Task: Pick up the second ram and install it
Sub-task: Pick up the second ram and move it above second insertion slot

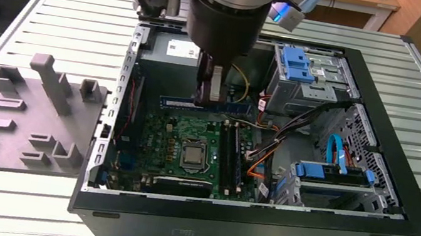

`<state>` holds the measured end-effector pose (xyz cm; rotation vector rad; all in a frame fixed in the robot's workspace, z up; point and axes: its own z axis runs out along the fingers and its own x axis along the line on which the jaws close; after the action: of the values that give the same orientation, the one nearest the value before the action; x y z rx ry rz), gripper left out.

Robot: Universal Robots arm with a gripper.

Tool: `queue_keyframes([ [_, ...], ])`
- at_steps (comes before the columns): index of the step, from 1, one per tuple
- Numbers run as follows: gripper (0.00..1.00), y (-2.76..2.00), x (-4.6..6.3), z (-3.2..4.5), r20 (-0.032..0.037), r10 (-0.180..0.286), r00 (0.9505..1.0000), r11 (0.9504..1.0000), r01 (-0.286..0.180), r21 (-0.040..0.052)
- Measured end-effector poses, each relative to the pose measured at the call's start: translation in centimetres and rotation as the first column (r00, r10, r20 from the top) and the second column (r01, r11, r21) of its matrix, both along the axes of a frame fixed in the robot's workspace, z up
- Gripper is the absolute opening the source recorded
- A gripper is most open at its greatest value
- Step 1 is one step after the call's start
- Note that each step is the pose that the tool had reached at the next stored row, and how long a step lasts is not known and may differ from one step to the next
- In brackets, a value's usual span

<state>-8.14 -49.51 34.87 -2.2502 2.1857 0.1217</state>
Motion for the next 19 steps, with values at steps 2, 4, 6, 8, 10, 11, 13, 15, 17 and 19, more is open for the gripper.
queue_keyframes([
  [2, 0.13, 0.05, 0.0, -0.36, -0.0004, 0.000, 1.0000, 1.0000, 0.000, 0.0002],
  [4, 0.13, 0.06, 0.0, -0.71, -0.0011, 0.000, 1.0000, 1.0000, 0.000, 0.0001],
  [6, 0.13, 0.07, 0.0, -0.94, -0.0016, 0.000, 1.0000, 1.0000, 0.000, 0.0000],
  [8, 0.13, 0.07, 0.0, -0.94, -0.0017, 0.000, 1.0000, 1.0000, 0.000, -0.0001],
  [10, 0.13, 0.07, 0.0, -0.96, -0.0017, 0.000, 1.0000, 1.0000, 0.000, -0.0001],
  [11, 0.13, 0.08, 0.0, -0.98, -0.0016, 0.000, 1.0000, 1.0000, 0.000, 0.0005],
  [13, 0.13, 0.20, 0.1, -1.03, -0.0015, 0.000, 1.0000, 1.0000, 0.000, 0.0020],
  [15, 0.13, 0.39, 0.0, -1.13, -0.0015, 0.000, 1.0000, 1.0000, 0.000, 0.0025],
  [17, 0.13, 0.69, 0.0, -1.27, -0.0015, 0.000, 1.0000, 1.0000, 0.000, 0.0024],
  [19, 0.13, 0.88, 0.0, -1.56, -0.0016, -0.001, 1.0000, 1.0000, 0.001, 0.0024],
])
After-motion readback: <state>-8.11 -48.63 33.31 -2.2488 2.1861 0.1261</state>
